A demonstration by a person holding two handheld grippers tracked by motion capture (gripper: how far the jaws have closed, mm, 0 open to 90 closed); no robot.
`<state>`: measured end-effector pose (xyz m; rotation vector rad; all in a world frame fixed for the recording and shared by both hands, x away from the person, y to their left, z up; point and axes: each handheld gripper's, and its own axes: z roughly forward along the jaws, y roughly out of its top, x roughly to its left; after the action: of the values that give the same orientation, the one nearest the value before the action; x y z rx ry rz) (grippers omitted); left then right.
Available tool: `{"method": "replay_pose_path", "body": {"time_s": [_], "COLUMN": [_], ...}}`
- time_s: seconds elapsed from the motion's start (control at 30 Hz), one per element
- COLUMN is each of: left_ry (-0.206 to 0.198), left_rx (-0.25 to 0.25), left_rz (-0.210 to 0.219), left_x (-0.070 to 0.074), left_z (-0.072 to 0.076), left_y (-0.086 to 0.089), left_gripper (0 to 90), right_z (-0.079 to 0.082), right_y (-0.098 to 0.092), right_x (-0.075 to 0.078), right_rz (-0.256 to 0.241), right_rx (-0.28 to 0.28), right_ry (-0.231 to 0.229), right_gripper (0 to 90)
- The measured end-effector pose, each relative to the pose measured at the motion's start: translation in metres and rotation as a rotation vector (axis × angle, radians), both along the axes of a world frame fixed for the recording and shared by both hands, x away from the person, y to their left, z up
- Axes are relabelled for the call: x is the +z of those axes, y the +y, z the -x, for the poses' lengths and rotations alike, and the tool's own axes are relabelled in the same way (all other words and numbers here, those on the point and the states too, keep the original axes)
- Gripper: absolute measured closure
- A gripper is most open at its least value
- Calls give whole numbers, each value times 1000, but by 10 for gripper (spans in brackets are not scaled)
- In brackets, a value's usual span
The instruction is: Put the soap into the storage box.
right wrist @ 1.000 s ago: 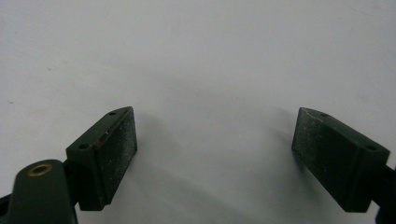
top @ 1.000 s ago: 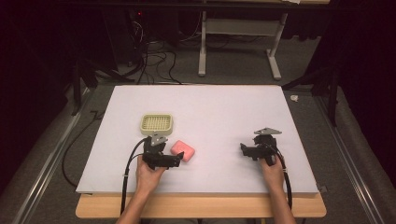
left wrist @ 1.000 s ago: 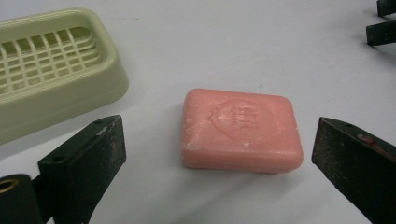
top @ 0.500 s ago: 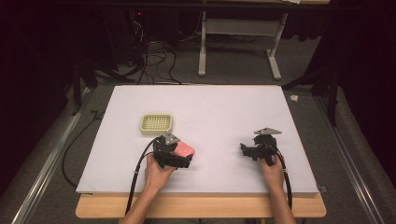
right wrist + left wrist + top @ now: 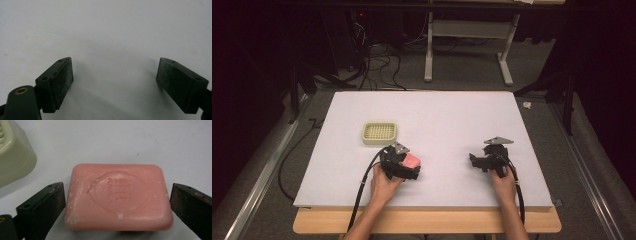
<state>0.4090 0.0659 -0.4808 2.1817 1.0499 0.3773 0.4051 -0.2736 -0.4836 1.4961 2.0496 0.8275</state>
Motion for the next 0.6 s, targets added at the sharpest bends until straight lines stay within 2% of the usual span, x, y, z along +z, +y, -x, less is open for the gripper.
{"method": "replay_pose_path", "body": {"time_s": [0.07, 0.2, 0.33, 0.6], "left_ry": [7, -21, -39, -37], "left_rx": [6, 20, 4, -5], "left_rz": [-15, -5, 4, 3], "left_x": [-2, -3, -4, -3], "left_z": [-1, 1, 3, 3], "left_y": [-1, -1, 0, 1], "left_gripper": [34, 81, 134, 137], "right_z": [0, 0, 0, 0], "right_y": [0, 0, 0, 0], "right_x": [0, 0, 0, 0], "right_rz": [0, -1, 0, -1], "right_rx": [0, -1, 0, 0], "right_ry": [0, 1, 0, 0], "right_gripper": [146, 146, 146, 146]}}
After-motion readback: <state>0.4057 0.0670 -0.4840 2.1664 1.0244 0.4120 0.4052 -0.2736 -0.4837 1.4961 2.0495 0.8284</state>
